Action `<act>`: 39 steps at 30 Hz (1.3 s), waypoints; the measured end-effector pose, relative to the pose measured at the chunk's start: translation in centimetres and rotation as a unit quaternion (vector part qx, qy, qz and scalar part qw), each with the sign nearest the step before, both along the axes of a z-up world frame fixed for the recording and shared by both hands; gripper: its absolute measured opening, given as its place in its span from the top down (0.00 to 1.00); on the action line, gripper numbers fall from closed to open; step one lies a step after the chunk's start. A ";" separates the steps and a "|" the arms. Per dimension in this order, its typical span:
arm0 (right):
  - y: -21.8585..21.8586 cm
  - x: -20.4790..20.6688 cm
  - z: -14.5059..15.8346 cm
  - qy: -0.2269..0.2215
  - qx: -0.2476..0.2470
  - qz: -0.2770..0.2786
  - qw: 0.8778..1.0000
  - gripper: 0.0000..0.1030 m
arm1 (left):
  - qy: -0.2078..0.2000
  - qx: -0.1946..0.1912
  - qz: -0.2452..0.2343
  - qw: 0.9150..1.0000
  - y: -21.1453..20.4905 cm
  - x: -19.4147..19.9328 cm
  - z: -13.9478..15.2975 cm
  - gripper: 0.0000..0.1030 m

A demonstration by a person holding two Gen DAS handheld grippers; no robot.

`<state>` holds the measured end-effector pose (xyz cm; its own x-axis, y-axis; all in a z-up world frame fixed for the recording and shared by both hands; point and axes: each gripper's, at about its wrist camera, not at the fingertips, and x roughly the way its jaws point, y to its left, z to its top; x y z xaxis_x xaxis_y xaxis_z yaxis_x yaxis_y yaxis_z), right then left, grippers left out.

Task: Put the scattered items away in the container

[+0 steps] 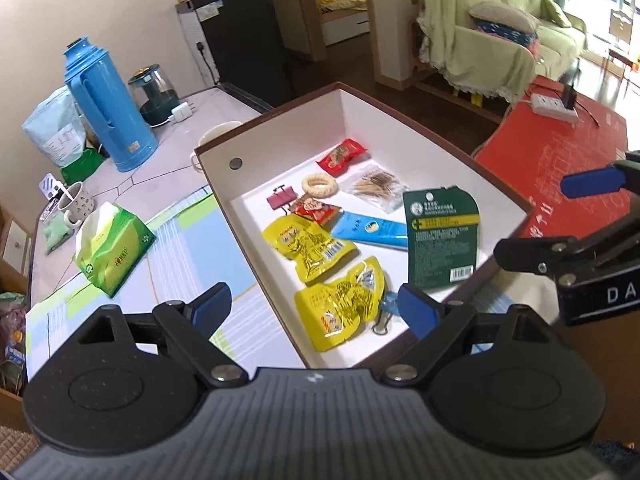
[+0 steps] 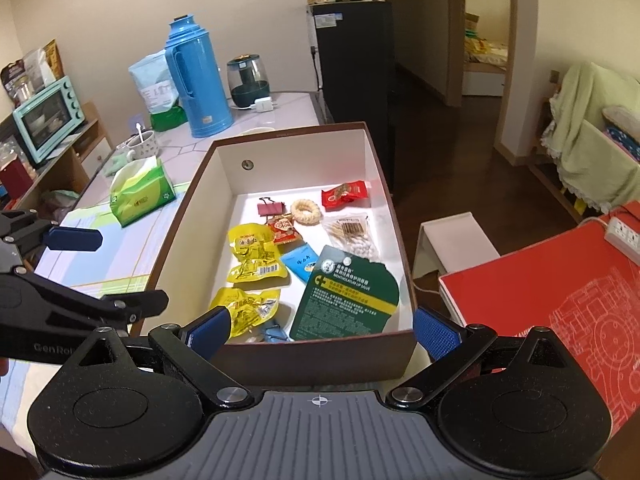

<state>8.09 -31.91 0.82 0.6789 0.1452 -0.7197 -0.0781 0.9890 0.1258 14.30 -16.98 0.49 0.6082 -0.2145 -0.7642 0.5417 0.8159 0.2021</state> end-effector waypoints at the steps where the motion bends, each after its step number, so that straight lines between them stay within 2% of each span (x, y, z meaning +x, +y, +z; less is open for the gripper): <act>1: 0.2 -0.1 0.0 0.001 0.000 -0.003 1.000 0.03 | 0.000 0.000 -0.003 1.000 0.2 -0.1 0.0 0.14; 24: 3.7 -3.0 -1.2 0.018 -0.013 -0.048 0.999 0.03 | -0.012 -0.007 -0.042 0.999 3.4 -1.1 -0.2 0.14; 39: 5.5 -4.2 -0.6 0.010 -0.027 -0.078 0.997 0.03 | -0.026 -0.018 -0.083 0.996 4.0 -0.6 0.6 0.14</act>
<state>3.87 -26.39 0.20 0.6755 0.0003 -0.7374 0.0791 0.9942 0.0728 13.65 -12.96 1.06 0.6013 -0.3426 -0.7218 0.6592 0.7233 0.2058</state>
